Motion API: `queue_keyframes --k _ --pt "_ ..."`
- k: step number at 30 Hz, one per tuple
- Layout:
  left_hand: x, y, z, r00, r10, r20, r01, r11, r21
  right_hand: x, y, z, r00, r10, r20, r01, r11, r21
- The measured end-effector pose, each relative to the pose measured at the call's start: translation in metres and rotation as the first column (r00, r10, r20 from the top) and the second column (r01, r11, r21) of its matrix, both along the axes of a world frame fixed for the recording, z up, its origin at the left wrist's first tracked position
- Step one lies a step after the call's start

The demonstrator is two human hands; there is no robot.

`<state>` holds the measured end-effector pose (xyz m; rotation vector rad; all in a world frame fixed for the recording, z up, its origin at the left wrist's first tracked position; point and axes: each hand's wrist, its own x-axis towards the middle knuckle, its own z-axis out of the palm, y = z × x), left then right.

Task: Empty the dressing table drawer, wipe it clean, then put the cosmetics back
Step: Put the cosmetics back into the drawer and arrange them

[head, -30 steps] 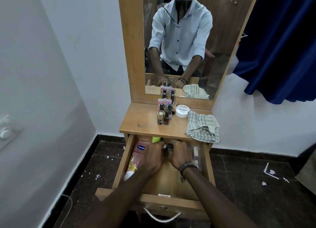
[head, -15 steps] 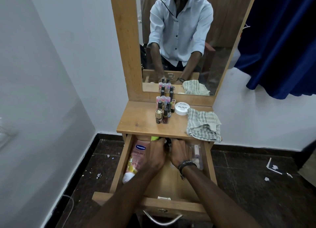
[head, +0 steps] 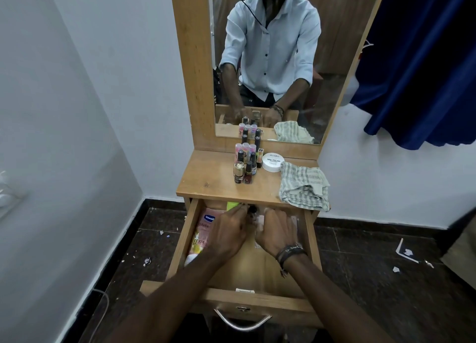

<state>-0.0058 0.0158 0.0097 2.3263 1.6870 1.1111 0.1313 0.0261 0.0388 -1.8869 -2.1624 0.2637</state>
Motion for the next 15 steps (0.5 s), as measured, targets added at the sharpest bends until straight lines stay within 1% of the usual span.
queue_keyframes --k 1,3,5,7,9,10,12,15 --pt "-0.003 -0.001 0.002 1.0 0.001 0.014 -0.002 0.998 0.06 0.001 -0.002 0.007 1.0 -0.01 -0.006 0.01 1.0 0.02" --pt "-0.012 0.0 0.009 0.998 0.001 0.061 -0.012 0.984 0.179 0.001 0.001 0.023 0.996 -0.051 -0.076 0.056 0.996 0.069" --pt "-0.018 0.004 0.023 0.987 0.032 0.156 -0.064 0.976 0.209 -0.002 0.011 0.038 0.98 -0.074 -0.184 0.1 0.986 0.137" --pt "-0.02 0.016 0.039 0.951 0.132 0.28 -0.177 0.974 0.142 -0.007 0.026 0.052 0.947 -0.096 -0.305 0.153 0.974 0.169" --pt "-0.019 0.031 0.053 0.911 0.26 0.319 -0.275 0.961 0.0 -0.012 0.044 0.058 0.914 -0.117 -0.389 0.187 0.971 0.147" --pt "-0.018 0.038 0.058 0.906 0.296 0.302 -0.289 0.955 -0.068 -0.014 0.052 0.058 0.908 -0.125 -0.4 0.184 0.977 0.112" --pt "-0.016 0.049 0.064 0.92 0.312 0.238 -0.278 0.946 -0.167 -0.019 0.066 0.056 0.915 -0.126 -0.383 0.15 0.988 0.033" --pt "-0.012 0.059 0.065 0.938 0.302 0.17 -0.257 0.935 -0.244 -0.025 0.075 0.051 0.938 -0.081 -0.338 0.082 0.997 -0.011"
